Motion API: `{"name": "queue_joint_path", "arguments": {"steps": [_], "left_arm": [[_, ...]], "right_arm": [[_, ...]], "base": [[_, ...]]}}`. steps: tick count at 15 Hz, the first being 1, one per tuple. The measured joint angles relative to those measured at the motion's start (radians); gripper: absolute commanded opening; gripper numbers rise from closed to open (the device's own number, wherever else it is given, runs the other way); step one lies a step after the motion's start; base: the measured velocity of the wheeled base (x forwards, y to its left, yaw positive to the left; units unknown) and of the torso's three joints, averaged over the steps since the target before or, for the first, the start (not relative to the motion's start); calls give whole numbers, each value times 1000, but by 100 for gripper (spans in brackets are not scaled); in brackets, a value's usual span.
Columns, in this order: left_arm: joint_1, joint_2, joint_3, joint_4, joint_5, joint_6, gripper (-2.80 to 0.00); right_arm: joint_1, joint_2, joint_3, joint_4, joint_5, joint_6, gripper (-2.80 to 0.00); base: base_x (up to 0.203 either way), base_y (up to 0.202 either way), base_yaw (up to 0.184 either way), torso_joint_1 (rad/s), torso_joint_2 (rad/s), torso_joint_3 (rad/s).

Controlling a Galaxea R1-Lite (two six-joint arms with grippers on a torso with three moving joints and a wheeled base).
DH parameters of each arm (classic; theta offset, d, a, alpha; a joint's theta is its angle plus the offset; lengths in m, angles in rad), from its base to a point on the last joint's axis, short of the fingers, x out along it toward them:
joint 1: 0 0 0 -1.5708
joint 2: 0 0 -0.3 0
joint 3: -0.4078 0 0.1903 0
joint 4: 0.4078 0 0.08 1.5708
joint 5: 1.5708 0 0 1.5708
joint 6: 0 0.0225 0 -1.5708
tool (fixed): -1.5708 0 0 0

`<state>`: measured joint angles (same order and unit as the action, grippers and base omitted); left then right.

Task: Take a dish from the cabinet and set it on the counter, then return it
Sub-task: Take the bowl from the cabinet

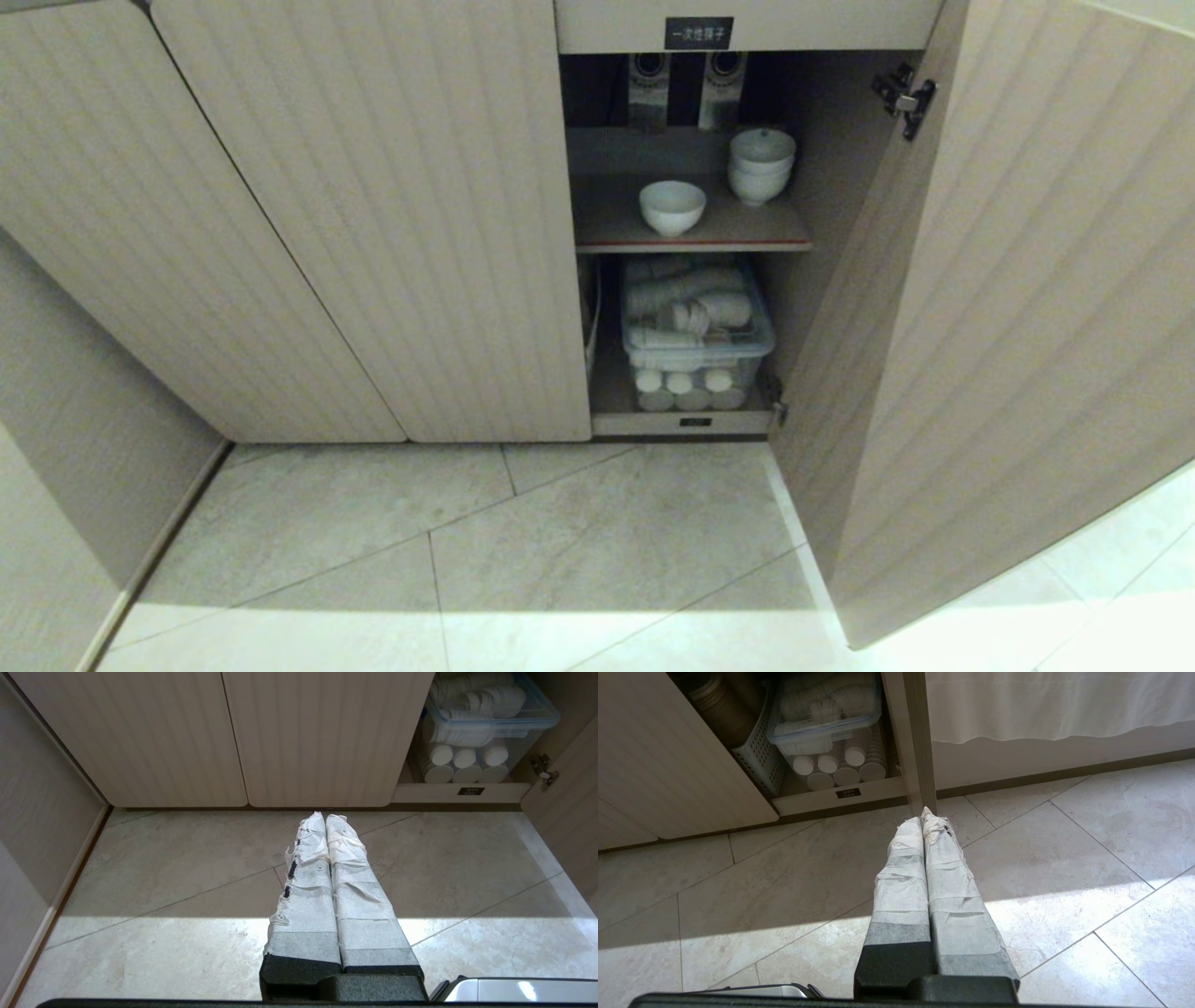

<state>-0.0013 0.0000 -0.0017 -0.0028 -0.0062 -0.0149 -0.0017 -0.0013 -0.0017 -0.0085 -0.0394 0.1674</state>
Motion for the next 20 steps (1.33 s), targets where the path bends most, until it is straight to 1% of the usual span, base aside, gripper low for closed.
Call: {"name": "queue_joint_path", "arguments": {"steps": [20], "left_arm": [[0,0,0,0,0,0,-280]], "right_arm": [[0,0,0,0,0,-1,-280]], "base": [[0,0,0,0,0,0]]}}
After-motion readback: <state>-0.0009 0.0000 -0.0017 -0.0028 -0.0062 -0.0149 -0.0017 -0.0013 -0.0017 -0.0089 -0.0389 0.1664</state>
